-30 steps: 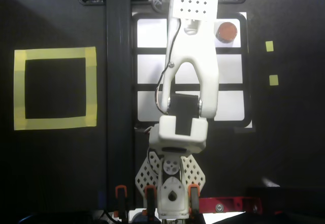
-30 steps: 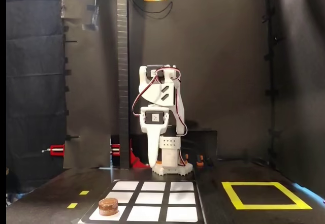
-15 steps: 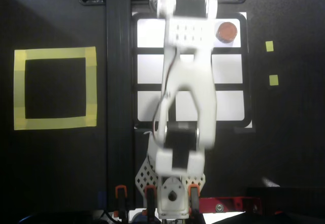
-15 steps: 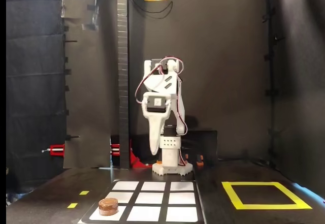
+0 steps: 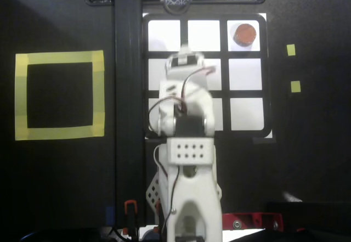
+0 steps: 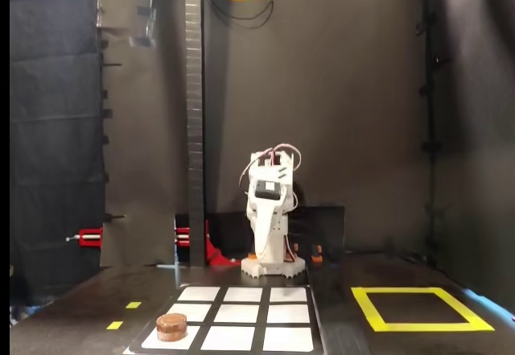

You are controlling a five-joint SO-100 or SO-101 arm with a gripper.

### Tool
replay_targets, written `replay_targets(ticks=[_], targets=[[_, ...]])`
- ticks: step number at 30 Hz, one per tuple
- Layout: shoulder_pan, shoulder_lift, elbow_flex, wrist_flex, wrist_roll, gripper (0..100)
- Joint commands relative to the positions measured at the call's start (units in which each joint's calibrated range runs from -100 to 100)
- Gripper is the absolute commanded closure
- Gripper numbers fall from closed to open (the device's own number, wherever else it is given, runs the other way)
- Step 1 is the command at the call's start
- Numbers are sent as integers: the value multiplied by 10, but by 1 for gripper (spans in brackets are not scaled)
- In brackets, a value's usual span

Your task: Pick and place at Grid spot 3

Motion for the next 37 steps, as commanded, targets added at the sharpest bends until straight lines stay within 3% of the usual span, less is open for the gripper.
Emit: replay_targets(ticks=[1, 6, 19, 23, 37], targets=[[-1, -84, 65, -6, 3, 100], [-3, -157, 145, -23, 4, 100], [-6, -175, 146, 42, 11, 100], [5, -175, 147, 42, -29, 100], [8, -175, 147, 43, -28, 100]])
